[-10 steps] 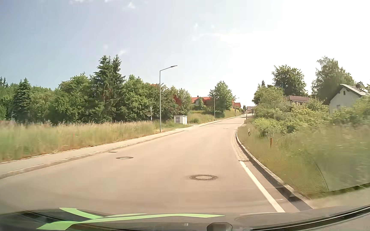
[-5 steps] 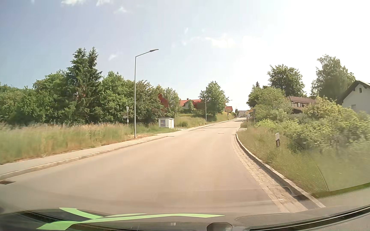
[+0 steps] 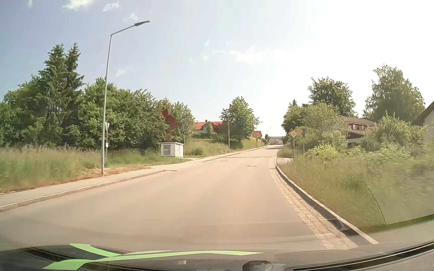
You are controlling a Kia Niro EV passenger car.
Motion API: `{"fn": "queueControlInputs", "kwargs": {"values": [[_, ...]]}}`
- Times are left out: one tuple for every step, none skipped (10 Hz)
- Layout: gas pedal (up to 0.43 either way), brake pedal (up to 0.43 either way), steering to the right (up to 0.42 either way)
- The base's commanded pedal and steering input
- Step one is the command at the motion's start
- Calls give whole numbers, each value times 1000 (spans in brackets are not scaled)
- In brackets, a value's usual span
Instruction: Follow the waypoints while adhering to traffic rules and regulations
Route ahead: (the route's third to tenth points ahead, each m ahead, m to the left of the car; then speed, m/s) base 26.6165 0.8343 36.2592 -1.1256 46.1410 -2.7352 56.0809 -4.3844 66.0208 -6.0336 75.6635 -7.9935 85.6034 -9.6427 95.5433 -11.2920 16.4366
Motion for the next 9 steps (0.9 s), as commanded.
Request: {"fn": "queueControlInputs", "kwargs": {"values": [[157,0,26],[157,0,25],[157,0,24],[169,0,24],[177,0,24],[197,0,24],[209,0,23],[209,0,22],[209,0,19]]}}
